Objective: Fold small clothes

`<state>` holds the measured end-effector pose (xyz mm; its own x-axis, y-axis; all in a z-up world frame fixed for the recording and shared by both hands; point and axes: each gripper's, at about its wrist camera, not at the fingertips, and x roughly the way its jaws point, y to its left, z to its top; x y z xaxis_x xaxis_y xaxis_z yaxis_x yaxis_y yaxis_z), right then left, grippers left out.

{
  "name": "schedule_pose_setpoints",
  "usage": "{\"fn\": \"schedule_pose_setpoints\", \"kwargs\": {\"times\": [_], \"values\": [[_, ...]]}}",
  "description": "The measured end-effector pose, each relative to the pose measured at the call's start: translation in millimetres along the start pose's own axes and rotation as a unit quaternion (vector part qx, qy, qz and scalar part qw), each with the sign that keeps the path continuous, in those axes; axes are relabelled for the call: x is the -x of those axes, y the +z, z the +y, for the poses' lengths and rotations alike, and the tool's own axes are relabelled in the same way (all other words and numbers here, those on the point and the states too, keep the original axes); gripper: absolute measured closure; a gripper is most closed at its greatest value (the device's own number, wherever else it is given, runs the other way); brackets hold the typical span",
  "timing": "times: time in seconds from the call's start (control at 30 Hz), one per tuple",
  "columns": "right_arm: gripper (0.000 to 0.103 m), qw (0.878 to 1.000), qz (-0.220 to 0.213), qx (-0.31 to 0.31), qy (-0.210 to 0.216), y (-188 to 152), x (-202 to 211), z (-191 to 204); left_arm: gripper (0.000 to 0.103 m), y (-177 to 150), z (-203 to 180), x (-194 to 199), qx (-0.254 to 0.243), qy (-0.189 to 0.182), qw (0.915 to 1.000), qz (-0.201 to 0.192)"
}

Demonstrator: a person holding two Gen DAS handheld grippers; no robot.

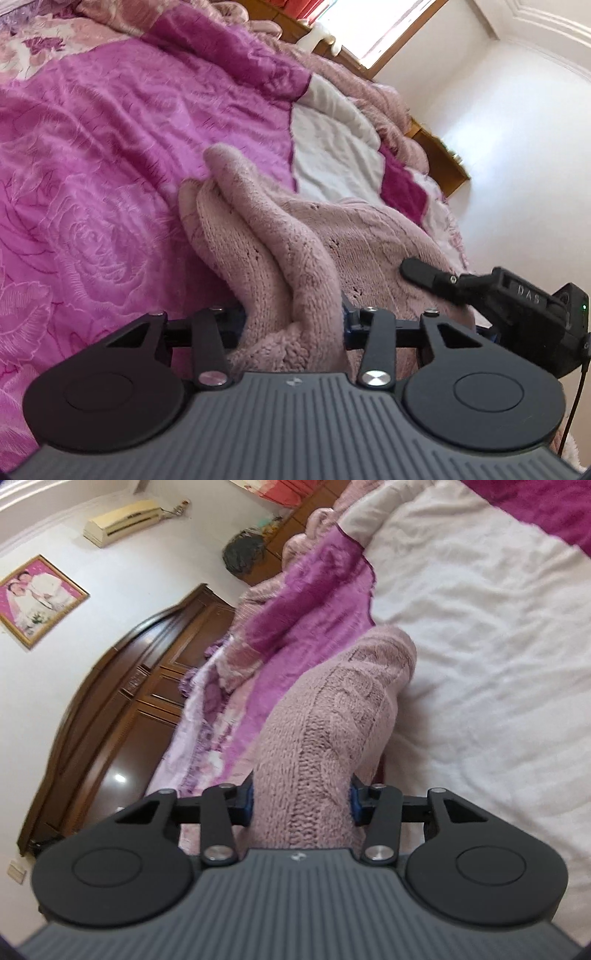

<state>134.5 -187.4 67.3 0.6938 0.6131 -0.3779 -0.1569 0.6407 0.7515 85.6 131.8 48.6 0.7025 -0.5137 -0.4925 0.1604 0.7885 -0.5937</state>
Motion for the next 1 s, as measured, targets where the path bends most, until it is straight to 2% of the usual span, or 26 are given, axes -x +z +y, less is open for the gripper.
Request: {"fn": "schedule_pose_setpoints", "kwargs": {"times": [0.23, 0.37, 0.47, 0.53, 0.63, 0.73, 0.8, 1.0], "values": [[0.055, 0.999, -0.030, 0.001, 0.011, 14.4, 54.4, -1.1, 0.055, -7.7, -43.0, 9.7, 0.003, -0.037, 0.9992, -0.010], [0.055, 0.999, -0.047, 0.003, -0.004, 16.0, 97.2, -21.0, 0.055, -26.0, -74.7, -0.3, -0.004, -0.057, 0.9984, 0.006], [0.055, 0.998, -0.051, 0.005, -0.026, 11.1, 123.1, -41.9, 0.055, -45.4, -101.8, -15.1, -0.028, -0.058, 0.9974, 0.031], [0.055, 0.998, -0.042, -0.003, -0.054, 3.4, 132.7, -61.3, 0.055, -57.8, -114.5, -27.3, -0.048, -0.046, 0.9964, 0.052], [0.054, 0.995, -0.021, -0.022, -0.092, -12.6, 133.1, -89.7, 0.053, -77.8, -127.8, -41.4, -0.087, -0.003, 0.9929, 0.082], [0.046, 0.993, -0.007, -0.030, -0.114, -29.0, 126.9, -107.6, 0.048, -90.2, -127.3, -47.7, -0.111, 0.041, 0.9877, 0.102], [0.045, 0.994, -0.013, -0.023, -0.110, -34.4, 127.7, -104.9, 0.042, -94.3, -125.1, -43.0, -0.122, 0.062, 0.9854, 0.101], [0.042, 0.991, -0.019, 0.016, -0.135, -28.9, 138.7, -87.2, 0.041, -84.6, -129.0, -22.2, -0.138, 0.098, 0.9827, 0.075]]}}
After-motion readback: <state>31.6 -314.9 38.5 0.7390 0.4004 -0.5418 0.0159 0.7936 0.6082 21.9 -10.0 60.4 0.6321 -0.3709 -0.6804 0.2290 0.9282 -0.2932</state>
